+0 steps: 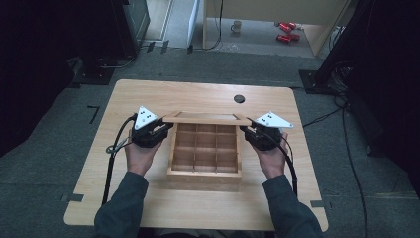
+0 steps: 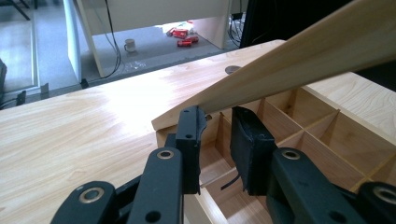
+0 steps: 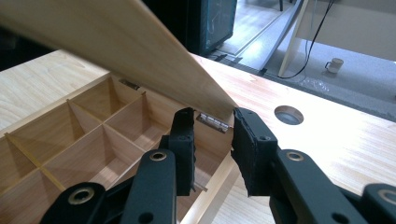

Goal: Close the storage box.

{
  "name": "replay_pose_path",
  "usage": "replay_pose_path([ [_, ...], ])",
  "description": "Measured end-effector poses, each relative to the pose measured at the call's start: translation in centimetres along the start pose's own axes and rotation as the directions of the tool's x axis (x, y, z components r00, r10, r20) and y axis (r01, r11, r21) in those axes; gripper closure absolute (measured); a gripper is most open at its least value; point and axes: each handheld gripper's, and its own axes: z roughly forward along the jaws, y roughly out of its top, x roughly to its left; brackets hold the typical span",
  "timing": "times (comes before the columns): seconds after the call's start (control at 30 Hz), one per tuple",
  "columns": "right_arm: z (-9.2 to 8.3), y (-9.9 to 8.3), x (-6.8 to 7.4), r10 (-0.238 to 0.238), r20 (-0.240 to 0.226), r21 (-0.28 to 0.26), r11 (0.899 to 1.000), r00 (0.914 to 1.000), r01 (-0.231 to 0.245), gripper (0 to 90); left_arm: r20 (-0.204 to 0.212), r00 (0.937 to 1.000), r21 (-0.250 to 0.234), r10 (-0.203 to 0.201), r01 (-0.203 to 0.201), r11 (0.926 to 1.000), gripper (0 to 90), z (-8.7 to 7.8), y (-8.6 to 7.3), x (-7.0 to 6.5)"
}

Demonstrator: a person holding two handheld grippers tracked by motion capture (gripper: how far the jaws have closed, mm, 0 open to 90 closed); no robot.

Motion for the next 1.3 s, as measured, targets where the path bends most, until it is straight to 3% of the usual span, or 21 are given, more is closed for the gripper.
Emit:
replay_pose_path([
  [0.83,-0.8,-1.6,0.7,-0.010,-0.005,0.004,1.000,0.9999,0.010,70.9,0.002,0.9999,0.001,-0.013,0.013,0.9999,73.9,-0.6,-1.7,-0.7],
  [1.3,-1.2,-2.6,1.3,-0.016,-0.006,0.006,1.000,0.9999,0.016,71.5,-0.002,1.0000,0.006,0.002,-0.002,1.0000,73.6,-1.0,-2.7,-1.2],
])
